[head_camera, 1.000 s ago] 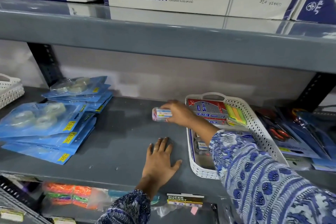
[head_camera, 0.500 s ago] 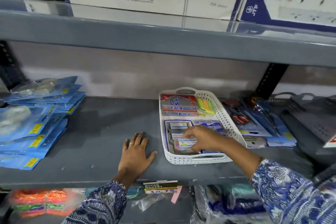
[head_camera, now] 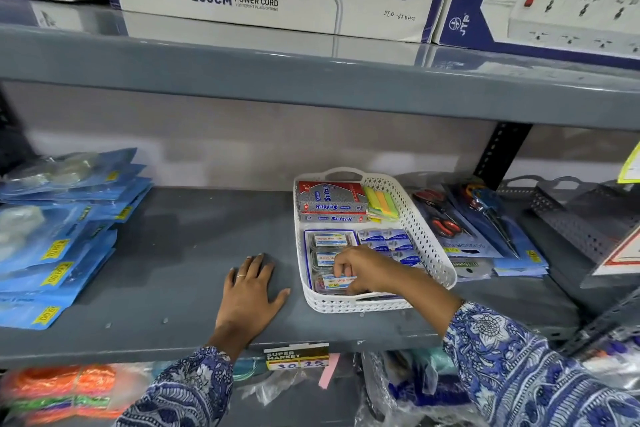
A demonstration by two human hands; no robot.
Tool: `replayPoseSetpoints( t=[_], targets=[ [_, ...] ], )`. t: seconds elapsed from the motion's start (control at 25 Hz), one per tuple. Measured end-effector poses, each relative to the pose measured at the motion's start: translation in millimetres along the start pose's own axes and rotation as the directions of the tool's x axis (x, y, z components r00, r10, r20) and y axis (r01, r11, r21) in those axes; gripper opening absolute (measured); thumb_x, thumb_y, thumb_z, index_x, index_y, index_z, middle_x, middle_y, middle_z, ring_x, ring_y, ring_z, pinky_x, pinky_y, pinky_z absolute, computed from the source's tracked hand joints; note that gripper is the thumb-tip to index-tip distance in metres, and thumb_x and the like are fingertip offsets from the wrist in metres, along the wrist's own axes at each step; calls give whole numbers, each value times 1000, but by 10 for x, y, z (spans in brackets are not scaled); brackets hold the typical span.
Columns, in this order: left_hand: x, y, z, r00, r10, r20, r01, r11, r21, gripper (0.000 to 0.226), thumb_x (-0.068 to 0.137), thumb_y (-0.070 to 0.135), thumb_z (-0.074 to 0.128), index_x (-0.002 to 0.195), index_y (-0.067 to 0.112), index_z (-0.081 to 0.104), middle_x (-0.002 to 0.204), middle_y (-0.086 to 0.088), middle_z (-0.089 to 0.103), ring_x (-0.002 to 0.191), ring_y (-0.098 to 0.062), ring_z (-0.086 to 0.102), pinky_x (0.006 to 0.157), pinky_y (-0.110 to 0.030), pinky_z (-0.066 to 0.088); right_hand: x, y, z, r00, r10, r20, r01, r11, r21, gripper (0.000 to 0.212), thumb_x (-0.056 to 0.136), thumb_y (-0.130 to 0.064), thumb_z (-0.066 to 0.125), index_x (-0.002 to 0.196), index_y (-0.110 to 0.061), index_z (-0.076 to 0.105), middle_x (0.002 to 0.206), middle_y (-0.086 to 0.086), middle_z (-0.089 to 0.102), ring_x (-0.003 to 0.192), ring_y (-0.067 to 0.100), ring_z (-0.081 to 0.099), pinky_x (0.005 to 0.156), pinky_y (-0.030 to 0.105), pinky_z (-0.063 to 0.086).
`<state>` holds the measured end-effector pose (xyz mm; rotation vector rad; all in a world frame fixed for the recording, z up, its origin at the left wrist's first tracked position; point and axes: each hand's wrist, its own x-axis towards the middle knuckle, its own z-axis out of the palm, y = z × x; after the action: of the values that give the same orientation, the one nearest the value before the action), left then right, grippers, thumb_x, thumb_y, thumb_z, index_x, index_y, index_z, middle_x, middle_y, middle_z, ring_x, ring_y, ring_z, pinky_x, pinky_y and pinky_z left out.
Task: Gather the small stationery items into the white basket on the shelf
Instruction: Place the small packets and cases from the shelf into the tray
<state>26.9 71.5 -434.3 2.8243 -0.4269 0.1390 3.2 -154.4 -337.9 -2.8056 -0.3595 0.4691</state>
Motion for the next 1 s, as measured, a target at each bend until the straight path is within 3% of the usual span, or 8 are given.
replayPoseSetpoints(
  t=[0.2,0.36,0.48,0.6,0.68,0.76,0.88,1.0],
  targets=[
    [-1,3,-5,1000,0,-10,0,1000,-22,92,66,69,11,140,20,36,154,-4,29,143,-23,22,117,-44,14,2,-11,2,1000,12,-22,-11,1000,19,29,77,-5,73,104,-4,65,92,2,51,84,18,51,73,30,43],
    [2,-1,0,1000,-6,-3,6,1000,-1,92,66,69,9,141,22,34,154,-2,28,143,-21,21,118,-43,14,28,-50,4,1000,9,-22,-10,999,-39,17,77,-2,70,89,-12,62,78,-2,48,75,18,48,54,22,31],
    [-5,0,-3,1000,-4,-11,4,1000,-17,91,67,69,10,141,21,35,154,-3,29,143,-22,22,117,-43,14,8,-55,-27,1000,26,-12,-26,999,20,13,78,-8,71,87,-13,63,82,4,58,74,17,50,60,24,37],
    [1,7,-11,1000,-2,-10,2,1000,-17,92,66,69,9,141,21,34,154,-3,27,143,-22,21,118,-43,13,-1,-61,-16,1000,-21,1,21,999,-47,11,78,-1,63,87,-6,67,67,-10,52,68,12,49,61,25,38],
    [-4,9,-14,1000,-1,-7,1,1000,-19,92,66,69,9,141,21,34,155,-3,27,143,-22,20,118,-43,13,35,-82,-9,999,-31,43,35,994,-100,16,76,4,57,74,-10,65,60,-15,47,69,15,50,57,25,36],
    [-7,7,-17,1000,-1,-7,1,1000,-25,92,66,69,9,141,21,34,155,-3,27,144,-22,20,118,-43,13,73,-103,-14,998,-25,63,35,987,-156,32,75,5,55,56,-21,51,57,-14,45,68,17,49,54,24,35],
    [-4,3,-16,1000,-1,-8,1,1000,-25,91,67,69,10,141,21,35,154,-3,28,143,-22,21,118,-43,13,148,-84,-13,999,-31,38,37,984,-177,38,73,2,61,51,-23,43,54,-11,45,56,12,45,50,23,32],
    [-4,8,-4,1000,5,-24,-6,1000,-18,89,68,68,13,138,19,39,152,-4,32,142,-24,24,116,-45,16,255,-37,-28,1000,-24,-15,21,983,-180,26,73,-1,70,58,-15,54,57,-4,55,60,15,49,49,20,30]
  ],
)
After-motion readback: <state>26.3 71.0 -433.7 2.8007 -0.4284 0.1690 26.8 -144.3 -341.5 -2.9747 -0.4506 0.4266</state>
